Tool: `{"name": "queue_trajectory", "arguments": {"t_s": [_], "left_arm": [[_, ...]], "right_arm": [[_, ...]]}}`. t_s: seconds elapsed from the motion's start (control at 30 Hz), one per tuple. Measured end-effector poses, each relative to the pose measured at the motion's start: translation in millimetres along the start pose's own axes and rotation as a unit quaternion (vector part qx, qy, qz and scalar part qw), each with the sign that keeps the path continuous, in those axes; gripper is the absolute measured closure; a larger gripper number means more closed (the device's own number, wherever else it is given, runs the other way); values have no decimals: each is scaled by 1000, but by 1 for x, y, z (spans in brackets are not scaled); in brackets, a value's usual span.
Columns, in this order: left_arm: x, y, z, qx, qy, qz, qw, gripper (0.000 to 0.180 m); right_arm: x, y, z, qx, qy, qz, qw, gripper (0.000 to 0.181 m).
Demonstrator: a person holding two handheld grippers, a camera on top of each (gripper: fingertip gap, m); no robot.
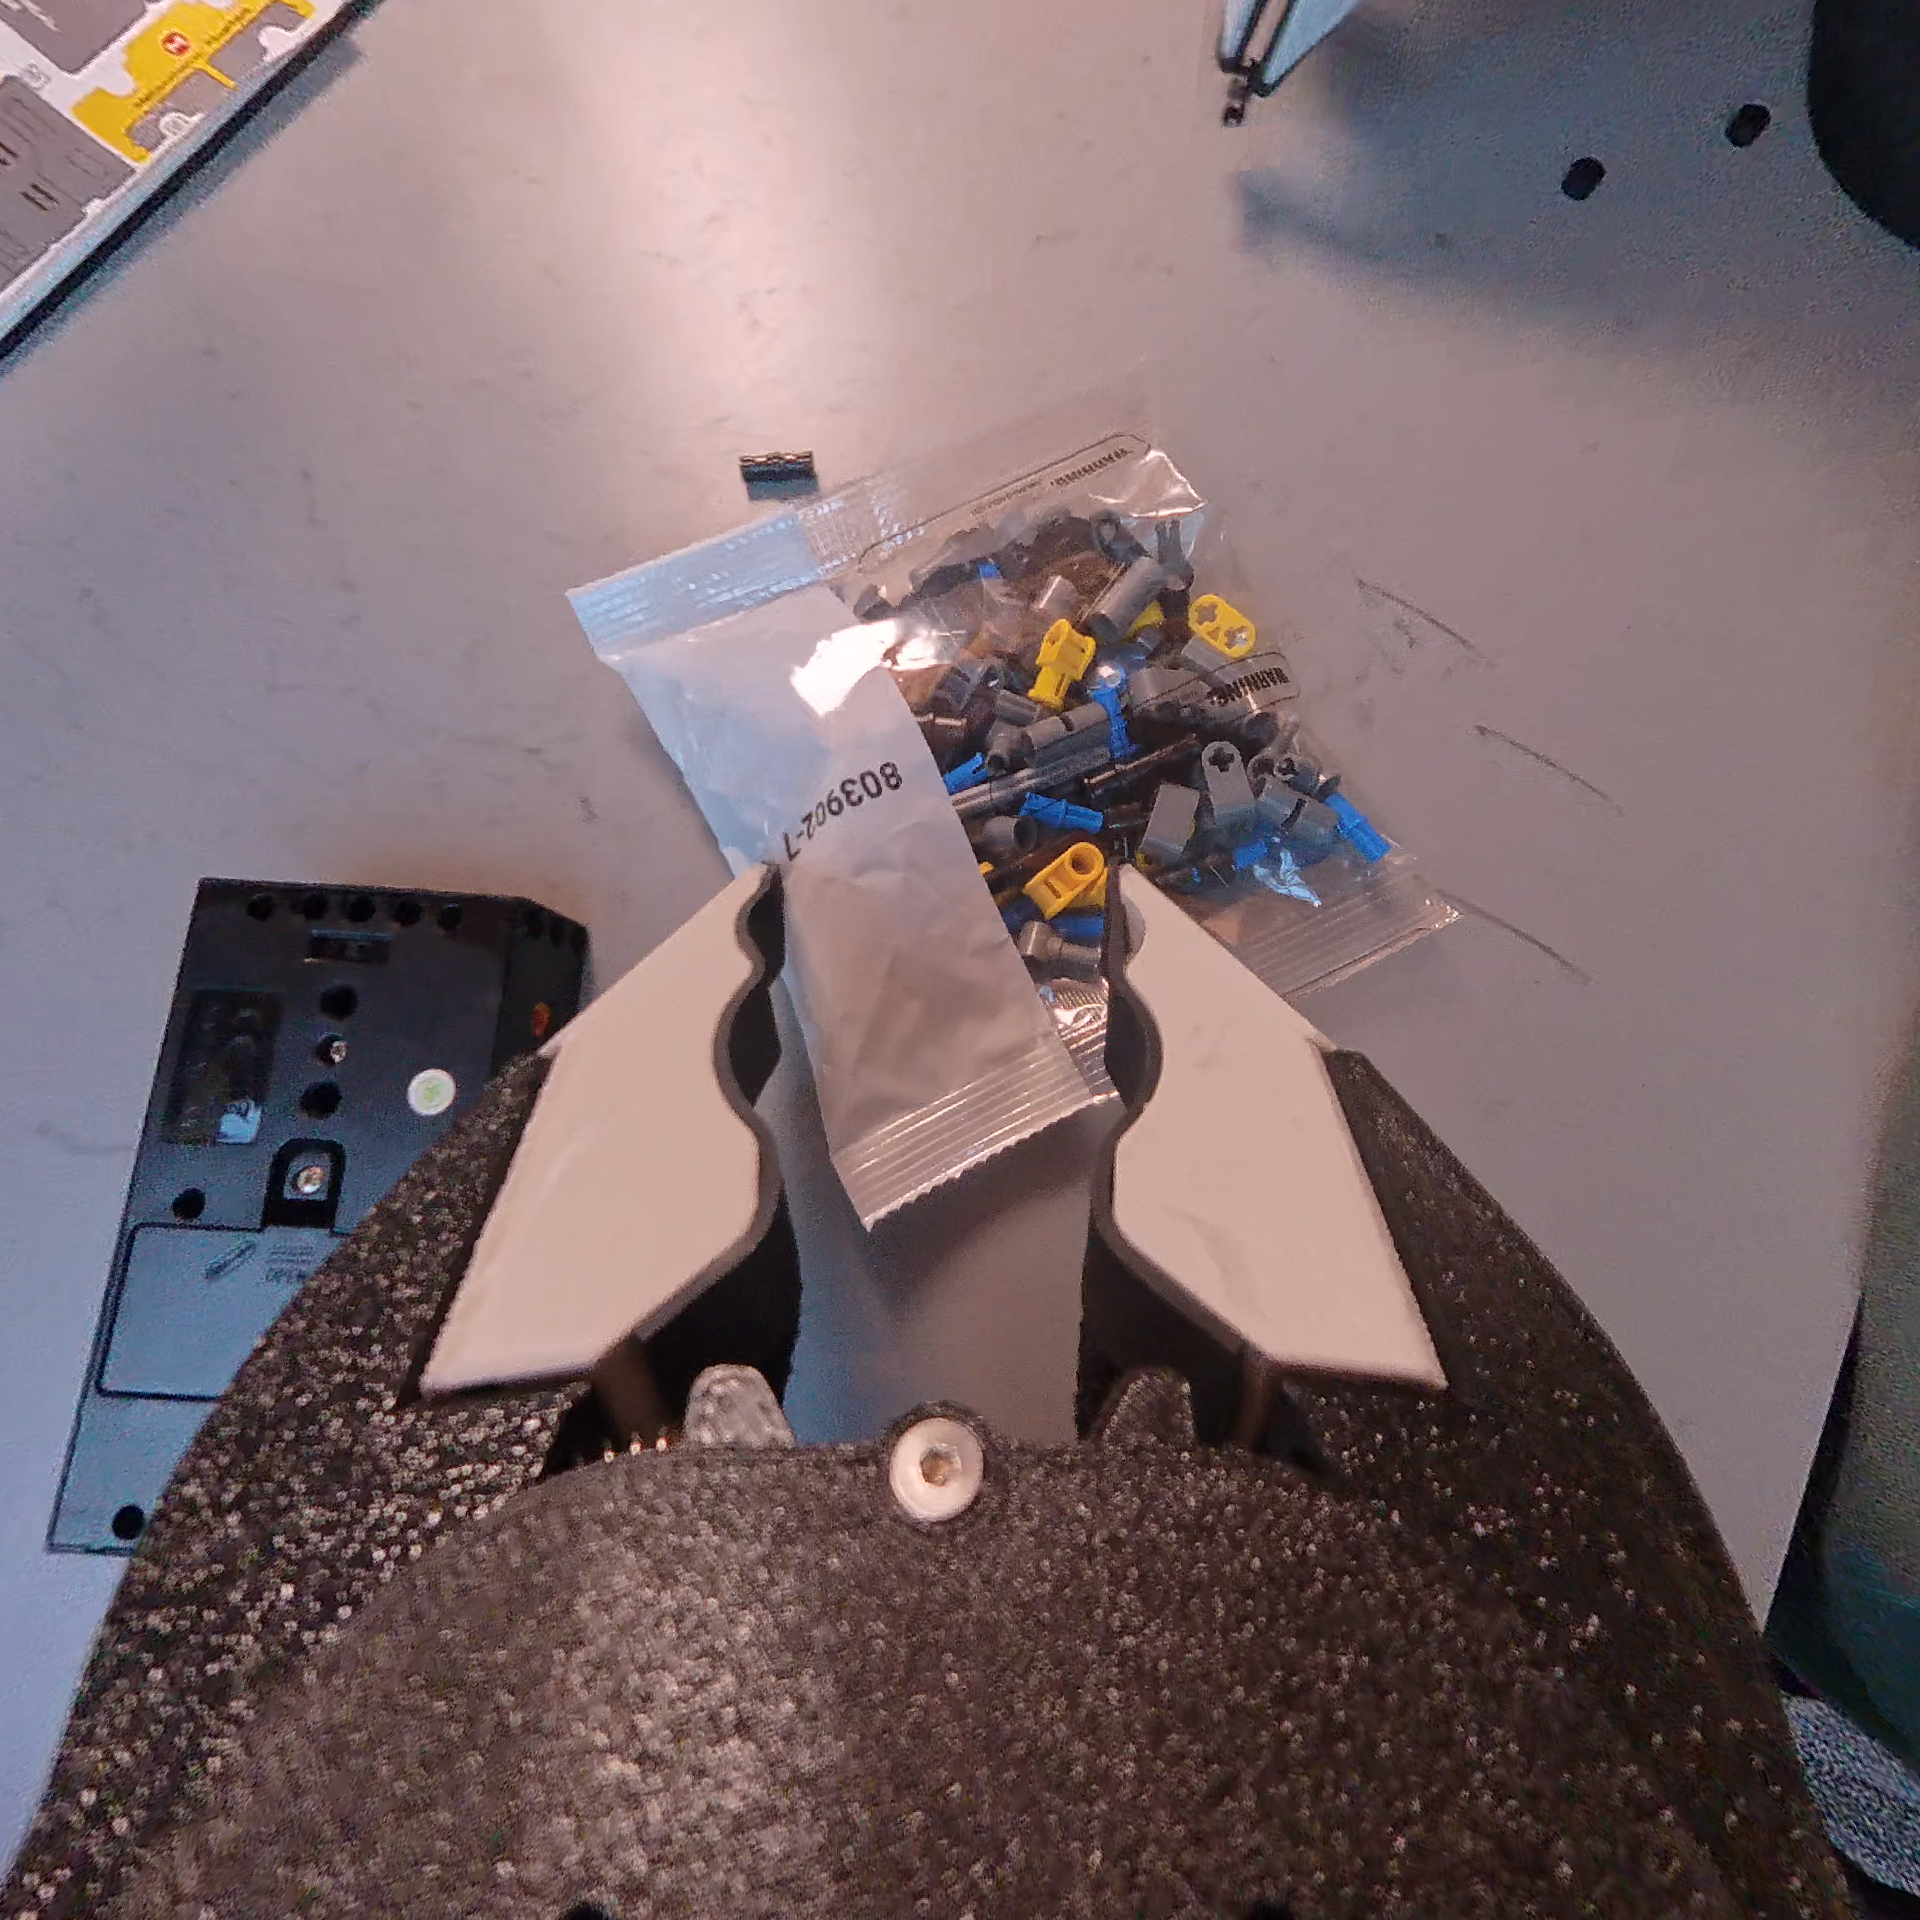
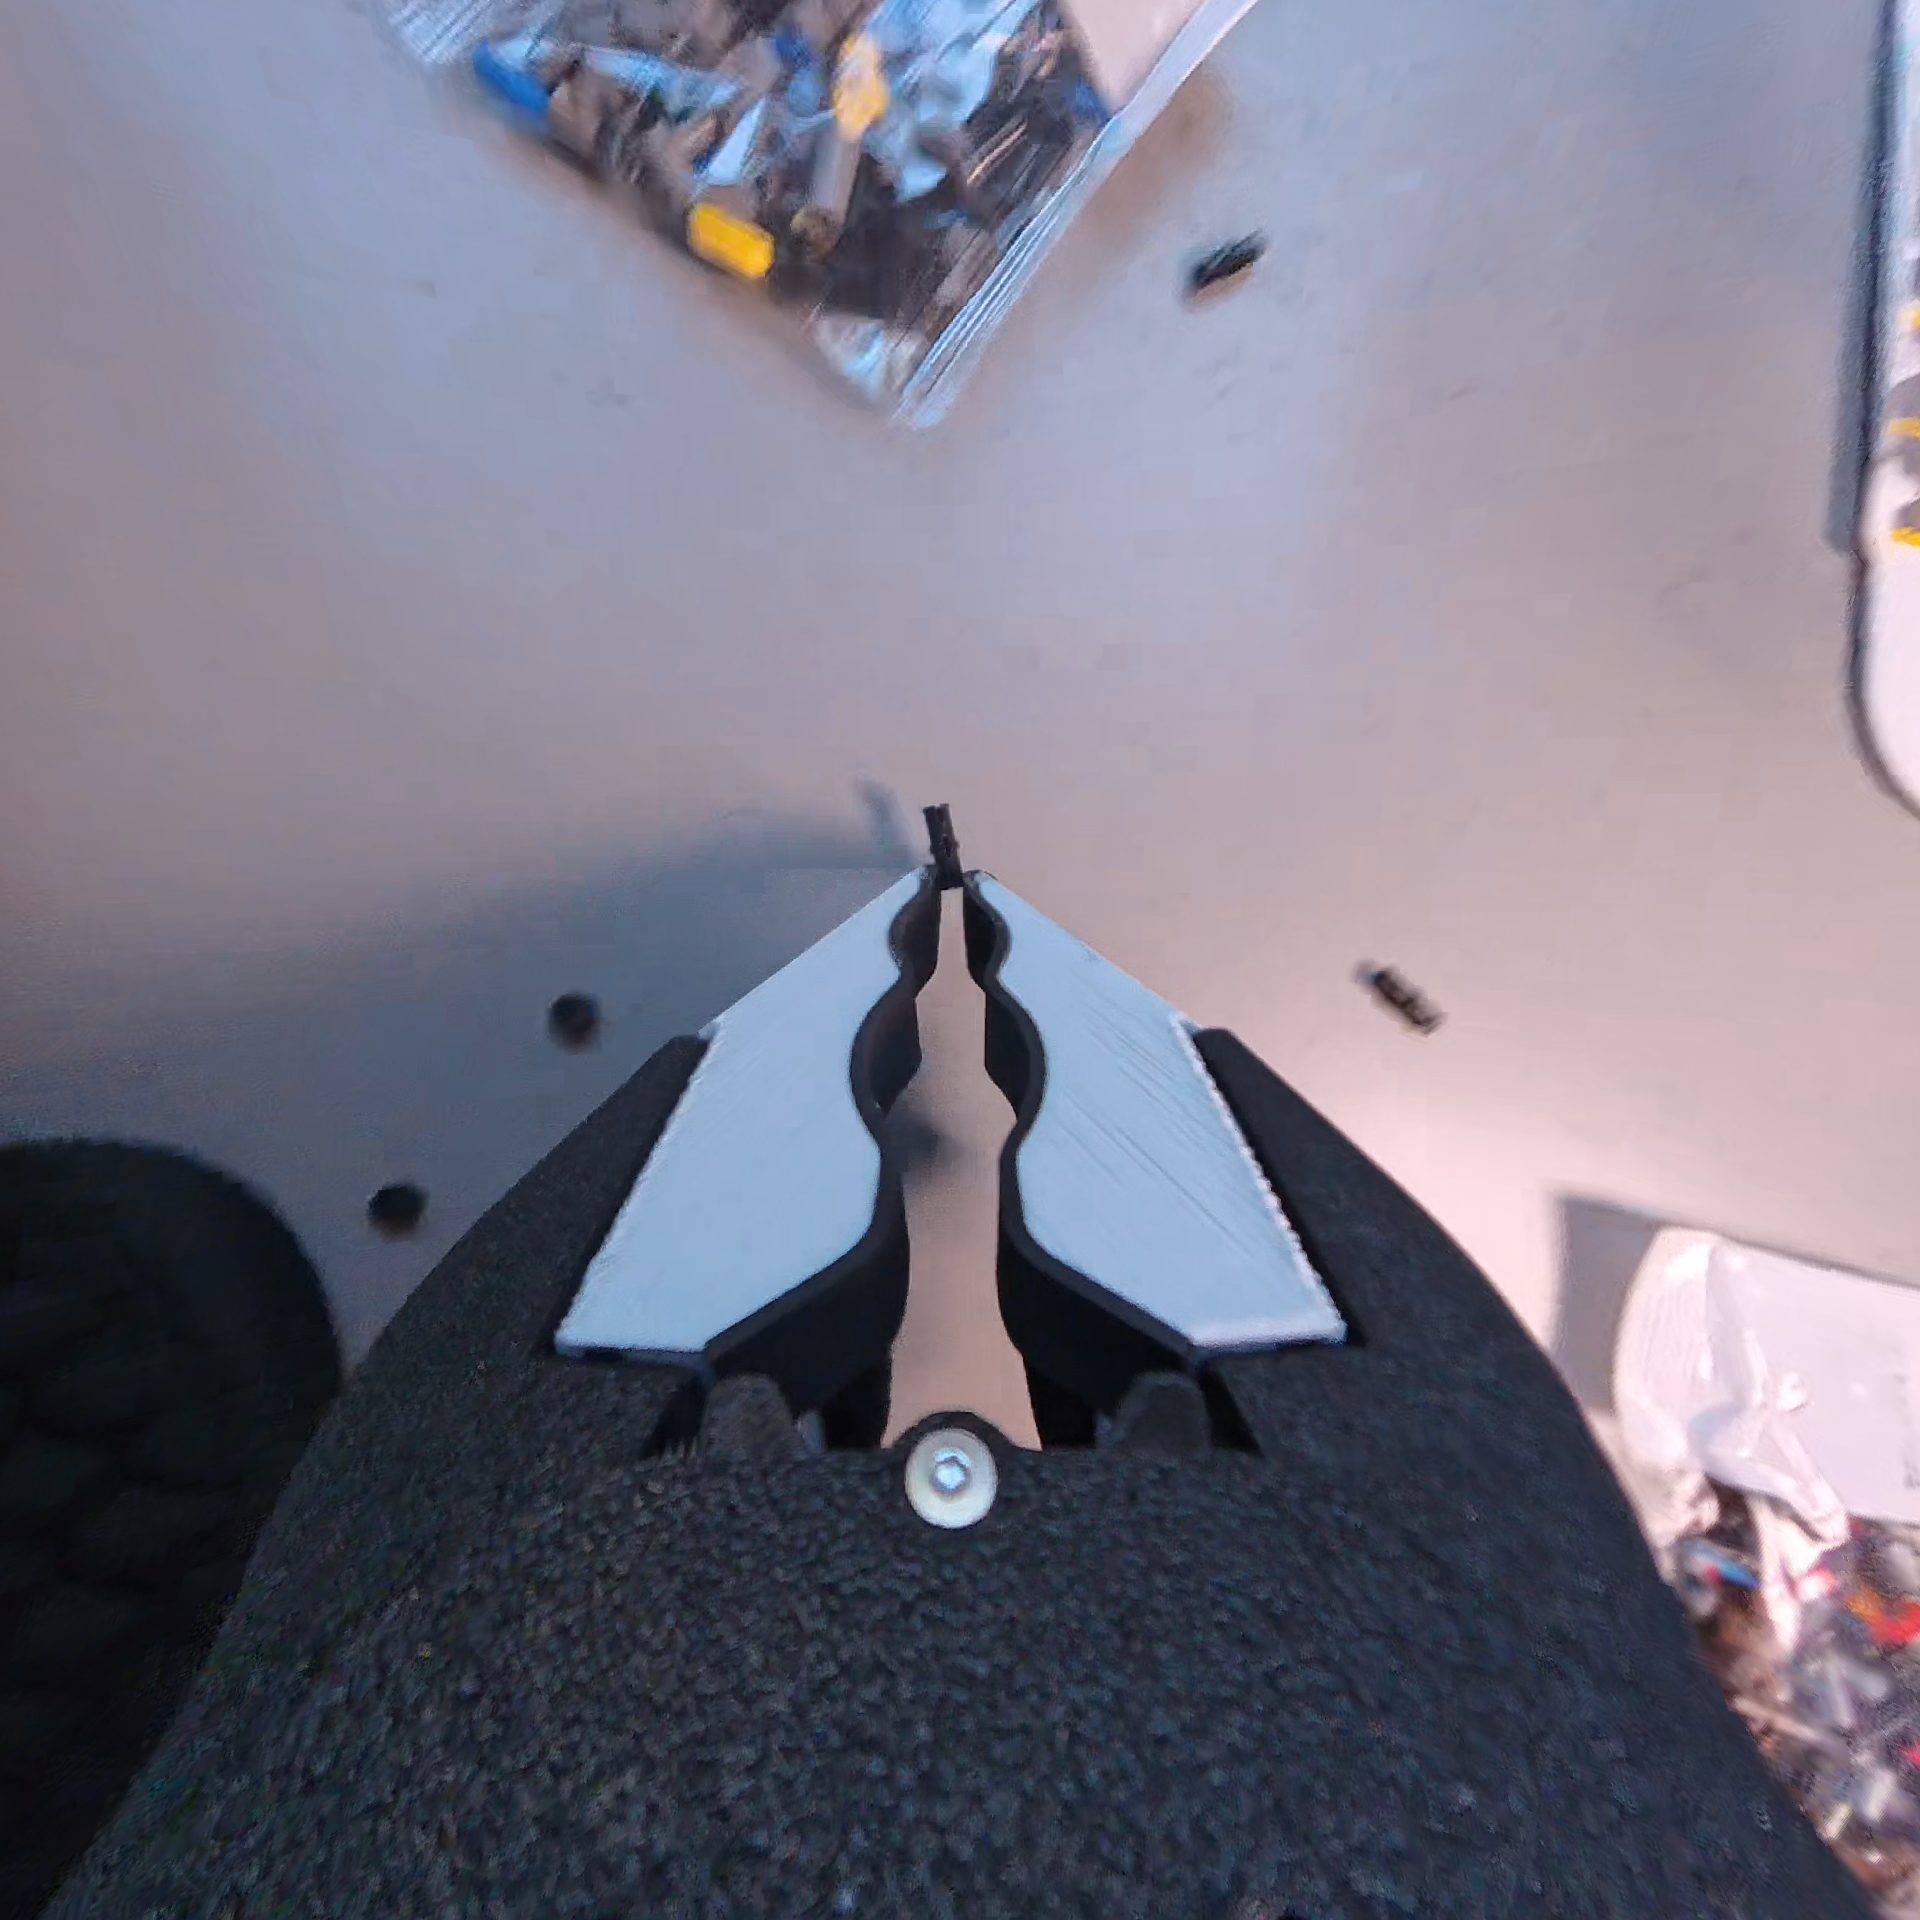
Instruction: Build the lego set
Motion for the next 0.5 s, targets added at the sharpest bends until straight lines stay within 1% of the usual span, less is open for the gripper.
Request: {"name": "queue_trajectory", "arguments": {"t_s": [0.07, 0.13, 0.23, 0.43, 0.47, 0.5], "left_arm": [[-1, 1, 4, -9, -9, -1, 1000, 119], [-2, 2, 7, -13, -18, 1, 1000, 119], [-1, 2, 8, -10, -29, 7, 1000, 119], [0, 2, 9, -19, -29, 12, 999, 119], [0, 2, 9, -24, -27, 11, 999, 119], [1, 2, 10, -31, -25, 9, 999, 119]], "right_arm": [[8, -29, -25, 6, 10, -38, 999, 179], [22, -54, -49, 7, 12, -56, 998, 179], [49, -79, -85, -12, 32, -47, 998, 179], [86, -95, -111, 0, 7, -24, 1000, 179], [85, -97, -113, 3, 9, -31, 999, 179], [82, -96, -116, 10, 18, -31, 999, 174]]}}
Point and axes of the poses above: each gripper's, where its closed fingertips meet, x out along the fingers, y out of its underside, z = x × y across the jaws, the point moved 1 cm from there along -x, back along the fingers, and after that the axes turned 7 degrees about x, right-handed, at the moved point
